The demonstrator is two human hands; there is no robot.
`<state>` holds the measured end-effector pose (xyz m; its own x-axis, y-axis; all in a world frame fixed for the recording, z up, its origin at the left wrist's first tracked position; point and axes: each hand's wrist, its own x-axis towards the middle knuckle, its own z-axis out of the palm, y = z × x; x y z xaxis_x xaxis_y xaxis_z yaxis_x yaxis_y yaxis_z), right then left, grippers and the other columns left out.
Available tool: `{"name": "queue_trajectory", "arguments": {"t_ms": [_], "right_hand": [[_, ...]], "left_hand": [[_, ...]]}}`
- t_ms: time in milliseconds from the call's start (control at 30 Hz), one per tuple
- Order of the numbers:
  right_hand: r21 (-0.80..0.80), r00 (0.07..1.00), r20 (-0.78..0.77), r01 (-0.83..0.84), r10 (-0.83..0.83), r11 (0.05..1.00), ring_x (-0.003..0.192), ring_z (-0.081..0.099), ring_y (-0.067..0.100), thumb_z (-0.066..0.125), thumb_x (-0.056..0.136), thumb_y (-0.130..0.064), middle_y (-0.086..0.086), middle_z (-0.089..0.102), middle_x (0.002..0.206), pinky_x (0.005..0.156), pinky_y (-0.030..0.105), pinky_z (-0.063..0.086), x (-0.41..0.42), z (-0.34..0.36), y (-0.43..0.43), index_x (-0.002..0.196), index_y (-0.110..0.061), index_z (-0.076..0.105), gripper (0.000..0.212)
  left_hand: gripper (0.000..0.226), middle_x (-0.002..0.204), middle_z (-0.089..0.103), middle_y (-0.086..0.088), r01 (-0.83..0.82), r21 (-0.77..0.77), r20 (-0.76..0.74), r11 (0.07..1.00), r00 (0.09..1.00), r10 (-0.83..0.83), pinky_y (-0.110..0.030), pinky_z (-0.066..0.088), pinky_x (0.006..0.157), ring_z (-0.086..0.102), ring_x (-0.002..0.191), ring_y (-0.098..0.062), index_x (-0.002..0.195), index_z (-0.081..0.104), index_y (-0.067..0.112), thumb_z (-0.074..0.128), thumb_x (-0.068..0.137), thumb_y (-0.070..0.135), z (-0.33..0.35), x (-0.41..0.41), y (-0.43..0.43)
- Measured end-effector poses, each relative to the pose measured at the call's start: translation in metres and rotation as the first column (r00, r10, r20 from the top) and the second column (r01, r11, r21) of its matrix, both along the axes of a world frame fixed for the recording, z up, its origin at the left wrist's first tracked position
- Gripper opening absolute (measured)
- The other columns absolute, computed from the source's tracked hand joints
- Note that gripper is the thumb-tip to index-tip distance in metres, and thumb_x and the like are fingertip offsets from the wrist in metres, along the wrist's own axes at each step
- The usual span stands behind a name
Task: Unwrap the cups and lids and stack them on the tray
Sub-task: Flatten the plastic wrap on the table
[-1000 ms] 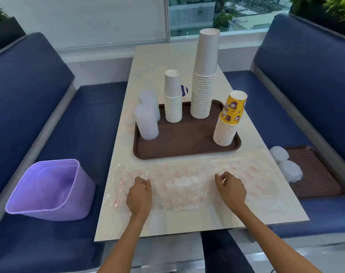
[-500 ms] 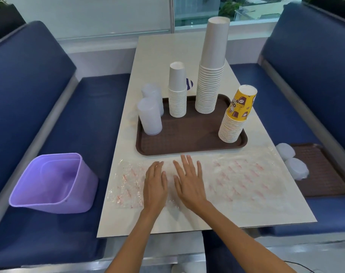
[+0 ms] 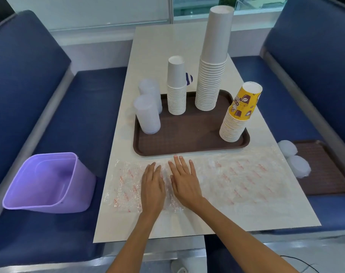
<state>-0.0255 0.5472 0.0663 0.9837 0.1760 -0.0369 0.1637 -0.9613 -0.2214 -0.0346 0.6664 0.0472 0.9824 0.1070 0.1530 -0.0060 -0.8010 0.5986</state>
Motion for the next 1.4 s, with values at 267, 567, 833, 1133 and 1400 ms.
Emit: {"name": "queue_trajectory", "arguments": {"t_ms": [267,567,833,1133,1400], "right_hand": [[0.059,0.994,-0.091,-0.058,0.064,0.997,0.136,0.039,0.030,0.002,0.100,-0.050,0.011,0.038,0.150,0.110,0.045,0.009,-0.003,-0.023,-0.030,0.142,-0.018,0.043,0.066],[-0.002,0.997,-0.073,0.037,-0.037,0.999,0.139,-0.029,0.026,-0.024,0.073,-0.075,0.004,-0.025,0.153,0.109,0.042,-0.026,-0.006,-0.027,-0.074,0.146,-0.032,-0.014,0.085],[-0.030,0.986,-0.102,0.130,-0.132,0.991,0.139,-0.029,0.027,-0.033,0.064,-0.077,0.007,-0.029,0.151,0.104,0.042,-0.032,-0.007,-0.023,-0.080,0.144,-0.032,-0.018,0.094],[0.139,0.967,0.001,0.254,-0.257,0.957,0.146,0.016,0.026,-0.002,0.083,-0.065,0.010,0.027,0.155,0.118,0.045,-0.003,-0.008,0.011,-0.086,0.141,-0.023,0.043,0.084],[0.284,0.921,0.037,0.362,-0.388,0.888,0.118,0.052,0.022,0.038,0.100,-0.036,0.006,0.063,0.122,0.114,0.039,0.011,-0.006,0.042,-0.105,0.114,-0.016,0.065,0.036]], "left_hand": [[0.065,0.142,0.047,-0.016,0.143,0.287,-0.196,0.947,0.977,-0.089,-0.050,0.024,0.105,0.046,0.130,-0.036,0.136,0.050,0.009,0.007,0.102,0.044,-0.011,-0.001,0.004],[0.094,0.157,-0.008,-0.002,0.203,0.352,-0.251,0.914,0.961,-0.117,-0.038,-0.012,0.114,-0.008,0.146,-0.024,0.150,-0.001,0.023,-0.013,0.076,0.080,-0.011,-0.007,0.004],[0.111,0.159,-0.013,-0.007,0.199,0.335,-0.324,0.921,0.942,-0.086,-0.038,-0.013,0.114,-0.012,0.146,-0.025,0.152,-0.002,0.026,-0.019,0.061,0.087,0.000,-0.005,0.002],[0.068,0.160,0.001,-0.009,0.158,0.292,-0.350,0.943,0.936,-0.048,-0.047,0.000,0.117,-0.003,0.147,-0.026,0.150,0.017,0.019,0.039,0.095,0.052,0.035,0.005,-0.013],[0.040,0.140,0.045,-0.006,0.306,0.035,-0.144,0.951,0.943,-0.299,-0.032,0.038,0.102,0.044,0.127,-0.021,0.135,0.045,0.015,0.050,0.096,0.023,0.071,0.004,-0.060]]}}
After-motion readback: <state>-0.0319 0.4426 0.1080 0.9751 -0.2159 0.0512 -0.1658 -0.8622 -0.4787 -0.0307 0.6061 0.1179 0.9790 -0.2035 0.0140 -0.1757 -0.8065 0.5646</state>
